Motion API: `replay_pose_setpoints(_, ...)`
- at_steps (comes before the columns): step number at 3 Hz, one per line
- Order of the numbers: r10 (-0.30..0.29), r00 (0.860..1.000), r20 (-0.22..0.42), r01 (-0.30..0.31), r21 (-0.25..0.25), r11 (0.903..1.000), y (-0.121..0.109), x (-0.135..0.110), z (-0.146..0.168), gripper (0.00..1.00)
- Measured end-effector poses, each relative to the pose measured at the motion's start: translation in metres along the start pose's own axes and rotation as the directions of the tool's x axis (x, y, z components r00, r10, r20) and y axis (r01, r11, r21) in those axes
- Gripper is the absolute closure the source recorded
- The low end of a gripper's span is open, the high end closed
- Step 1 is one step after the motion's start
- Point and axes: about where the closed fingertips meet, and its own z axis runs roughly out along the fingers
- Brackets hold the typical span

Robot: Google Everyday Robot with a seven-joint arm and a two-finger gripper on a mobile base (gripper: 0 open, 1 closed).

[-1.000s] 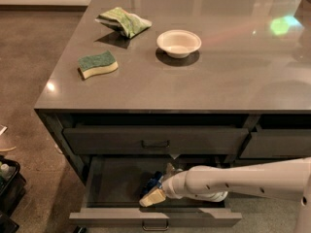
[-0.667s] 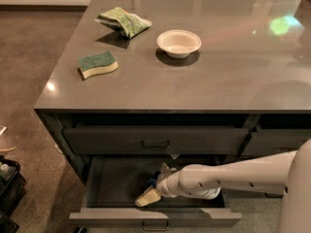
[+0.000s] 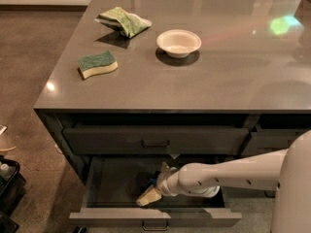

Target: Pick pepsi can from middle drawer and place on counter

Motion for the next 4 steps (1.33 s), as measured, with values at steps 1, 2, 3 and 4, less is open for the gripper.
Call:
replay_pose_setpoints(1, -0.018, 0.999, -0.031, 0.018, 0.006, 0.9998, -0.012, 0.01, 0.004, 0.0)
replay_pose_setpoints(2, -0.019, 0.999, -0.049, 0.02, 0.009, 0.9998, -0.017, 0.019, 0.006, 0.0)
replay_pose_setpoints(3, -0.009, 0.998, -0.058, 0.01, 0.018, 0.9998, -0.019, 0.026, 0.008, 0.0)
replay_pose_setpoints(4, 0.028, 0.999, -0.043, -0.027, 0.042, 0.9988, -0.02, 0.03, 0.013, 0.0)
